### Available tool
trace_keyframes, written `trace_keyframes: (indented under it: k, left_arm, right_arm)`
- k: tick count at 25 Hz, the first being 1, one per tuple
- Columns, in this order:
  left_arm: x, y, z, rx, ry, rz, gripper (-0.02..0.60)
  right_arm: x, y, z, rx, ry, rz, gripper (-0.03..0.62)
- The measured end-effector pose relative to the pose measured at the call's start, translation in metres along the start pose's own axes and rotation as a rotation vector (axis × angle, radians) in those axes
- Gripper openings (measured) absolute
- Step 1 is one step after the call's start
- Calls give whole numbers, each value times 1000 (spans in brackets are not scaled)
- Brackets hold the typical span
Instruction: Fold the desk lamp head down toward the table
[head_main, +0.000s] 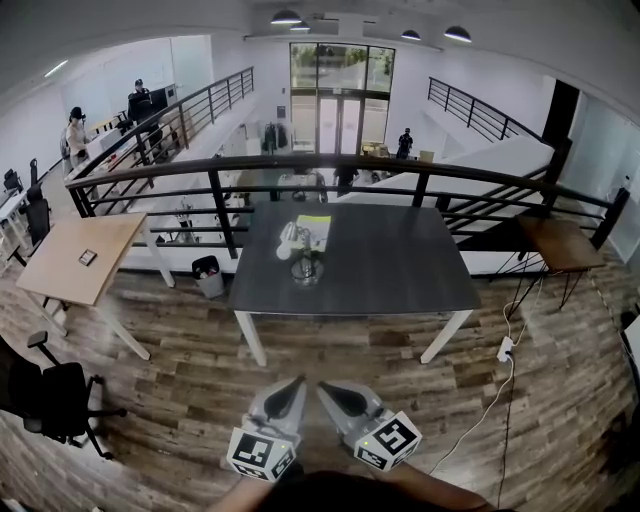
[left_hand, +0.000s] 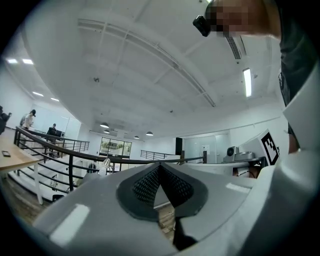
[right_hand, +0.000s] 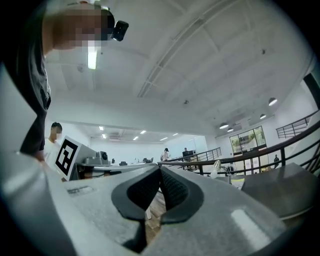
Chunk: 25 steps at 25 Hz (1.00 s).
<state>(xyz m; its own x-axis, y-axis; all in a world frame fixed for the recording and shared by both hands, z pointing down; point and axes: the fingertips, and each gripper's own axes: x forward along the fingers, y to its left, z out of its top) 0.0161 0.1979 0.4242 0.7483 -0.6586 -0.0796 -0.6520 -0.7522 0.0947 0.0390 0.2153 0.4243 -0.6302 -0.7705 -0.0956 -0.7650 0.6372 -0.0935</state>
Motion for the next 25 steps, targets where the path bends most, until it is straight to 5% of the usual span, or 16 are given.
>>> trace_keyframes:
  k: [11, 25]
  left_arm:
    - [39, 48, -4, -31, 5, -33, 2]
    - [109, 183, 12, -42, 27, -163, 2]
  right_arm:
    - [45, -41, -10, -2, 2, -57, 2]
    - [198, -100, -23, 40, 67, -109, 2]
